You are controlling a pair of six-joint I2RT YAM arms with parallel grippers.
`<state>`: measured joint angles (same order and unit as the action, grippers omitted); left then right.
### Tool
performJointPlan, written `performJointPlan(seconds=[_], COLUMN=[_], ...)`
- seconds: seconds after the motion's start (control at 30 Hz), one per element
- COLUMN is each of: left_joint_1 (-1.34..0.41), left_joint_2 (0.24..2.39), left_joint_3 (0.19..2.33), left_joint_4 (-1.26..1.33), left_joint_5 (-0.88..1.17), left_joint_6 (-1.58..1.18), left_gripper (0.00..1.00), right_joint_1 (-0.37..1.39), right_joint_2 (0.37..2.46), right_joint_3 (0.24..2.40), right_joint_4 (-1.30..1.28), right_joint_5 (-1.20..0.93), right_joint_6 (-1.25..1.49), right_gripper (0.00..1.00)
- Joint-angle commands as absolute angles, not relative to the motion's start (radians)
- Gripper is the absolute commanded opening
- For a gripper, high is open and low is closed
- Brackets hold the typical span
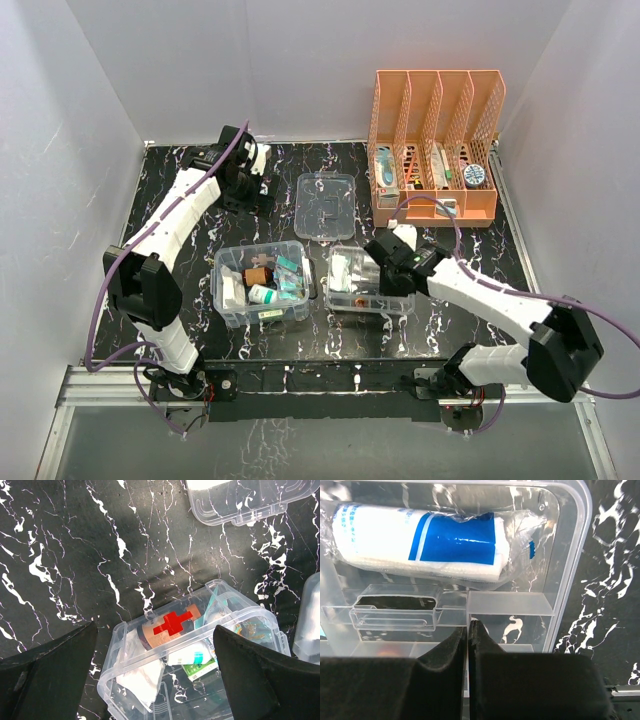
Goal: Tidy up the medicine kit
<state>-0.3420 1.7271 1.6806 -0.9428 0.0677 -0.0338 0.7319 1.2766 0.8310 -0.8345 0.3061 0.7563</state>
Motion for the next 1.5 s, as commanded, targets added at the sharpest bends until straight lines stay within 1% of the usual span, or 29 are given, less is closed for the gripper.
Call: performJointPlan(seconds=[0.0, 0.3, 0.47, 0.8, 1.17, 1.47], left_joint_1=[-0.336, -0.329, -0.307, -0.124, 0.051, 0.107], left_joint_2=[1.707, 1.691, 1.679, 1.662, 1.661, 1.651], left_joint_3=[1.669, 1.699, 1.699, 1.702, 1.655, 1.626], left_joint_4=[-0.958, -0.973, -0.982, -1.001, -0.987, -0.980], left_joint_5=[0.078, 0.041, 0.030, 0.071, 0.104, 0.132], left_joint_6=[-0.028, -0.014, -0.001, 0.075, 0.141, 0.163], left_gripper=[0.99, 0.99, 0.99, 0.99, 0.99, 0.99], right_joint_1=[0.729, 0.728, 0.728, 0.731, 0.845, 0.958], right_joint_2=[1.200, 1.229, 1.292, 1.466, 1.669, 1.870], right_joint_3=[0.978, 1.160, 1.278, 1.508, 1.728, 1.930], right_joint_4=[-0.926, -1.028, -1.041, -1.038, -1.041, -1.064], right_joint_5=[0.391, 0.428, 0.421, 0.370, 0.368, 0.372], right_joint_6=[0.747, 0.703, 0.665, 0.604, 0.605, 0.615], right_gripper=[0.00, 0.00, 0.00, 0.00, 0.00, 0.00])
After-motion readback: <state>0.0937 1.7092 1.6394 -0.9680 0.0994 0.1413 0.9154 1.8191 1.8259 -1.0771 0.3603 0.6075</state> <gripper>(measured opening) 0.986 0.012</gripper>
